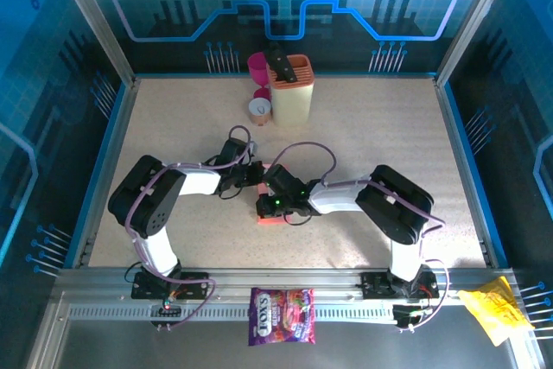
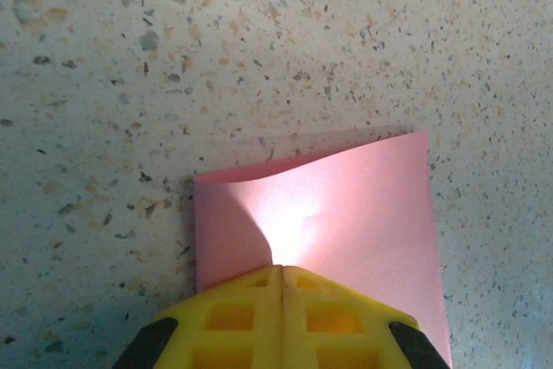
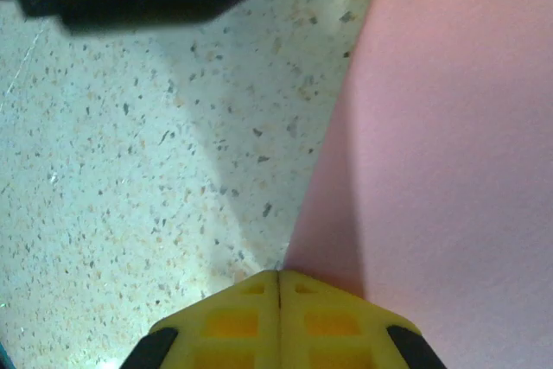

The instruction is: Fold a paper plane with a square sheet of paper (pick it up from the middle)

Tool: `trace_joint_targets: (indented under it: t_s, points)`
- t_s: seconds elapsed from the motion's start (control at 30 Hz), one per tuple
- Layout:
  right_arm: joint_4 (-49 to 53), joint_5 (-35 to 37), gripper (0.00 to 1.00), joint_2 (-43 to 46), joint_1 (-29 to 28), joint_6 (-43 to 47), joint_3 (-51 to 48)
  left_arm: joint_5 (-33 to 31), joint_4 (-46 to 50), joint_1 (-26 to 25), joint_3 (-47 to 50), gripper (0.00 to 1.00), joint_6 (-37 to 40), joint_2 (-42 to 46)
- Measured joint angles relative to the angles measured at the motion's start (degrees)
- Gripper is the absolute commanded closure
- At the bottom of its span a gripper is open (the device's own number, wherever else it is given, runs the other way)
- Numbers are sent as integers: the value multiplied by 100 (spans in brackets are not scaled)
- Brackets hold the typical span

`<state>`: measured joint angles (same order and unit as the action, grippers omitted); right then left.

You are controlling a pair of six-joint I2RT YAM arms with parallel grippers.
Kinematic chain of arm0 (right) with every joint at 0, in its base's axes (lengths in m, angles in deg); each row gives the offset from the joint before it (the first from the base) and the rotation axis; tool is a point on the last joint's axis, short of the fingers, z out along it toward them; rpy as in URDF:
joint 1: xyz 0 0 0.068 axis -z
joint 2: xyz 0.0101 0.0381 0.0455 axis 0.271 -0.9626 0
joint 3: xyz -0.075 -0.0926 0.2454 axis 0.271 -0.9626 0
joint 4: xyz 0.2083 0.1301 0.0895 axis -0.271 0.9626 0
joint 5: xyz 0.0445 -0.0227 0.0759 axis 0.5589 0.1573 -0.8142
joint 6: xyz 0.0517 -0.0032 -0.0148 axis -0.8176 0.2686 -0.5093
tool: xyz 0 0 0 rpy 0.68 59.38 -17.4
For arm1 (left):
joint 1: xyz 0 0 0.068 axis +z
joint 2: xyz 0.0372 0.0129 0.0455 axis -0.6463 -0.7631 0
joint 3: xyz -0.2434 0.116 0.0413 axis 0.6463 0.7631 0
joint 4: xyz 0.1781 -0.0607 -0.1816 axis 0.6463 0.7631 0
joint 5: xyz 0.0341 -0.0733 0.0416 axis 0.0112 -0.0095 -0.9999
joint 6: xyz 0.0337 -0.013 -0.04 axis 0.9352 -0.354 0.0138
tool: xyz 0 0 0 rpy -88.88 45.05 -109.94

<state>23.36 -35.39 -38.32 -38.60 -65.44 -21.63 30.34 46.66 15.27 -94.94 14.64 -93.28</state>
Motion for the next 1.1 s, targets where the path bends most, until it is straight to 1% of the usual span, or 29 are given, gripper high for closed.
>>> trace_joint_targets:
  t_s: [0.17, 0.4, 0.6, 0.67, 0.8, 0.93, 1.03, 1.1]
  points:
    - [-48, 72, 100, 63, -72, -42, -96, 28, 31, -31, 7, 100, 48, 13]
    - [-87, 66, 100, 420, -168, 50, -538, 136, 44, -120, 7, 100, 39, 9]
    - [214, -461, 100, 743, -645, 295, -833, 59, -72, -120, -44, 100, 37, -72]
    - [326, -616, 100, 820, -678, 332, -887, 46, -114, -120, -44, 100, 37, -85]
    - [448, -774, 100, 1152, -507, 328, -1080, 17, -138, -122, -44, 100, 35, -87]
    - [514, -789, 100, 1714, 2, 304, -1169, 0, -149, -122, -42, 100, 2, -87]
    - [560, -741, 100, 1937, 273, 302, -1029, -4, -164, -122, -37, 100, -2, -87]
    - [584, -723, 100, 1886, 313, 304, -813, -4, -177, -122, -33, 100, -2, -90]
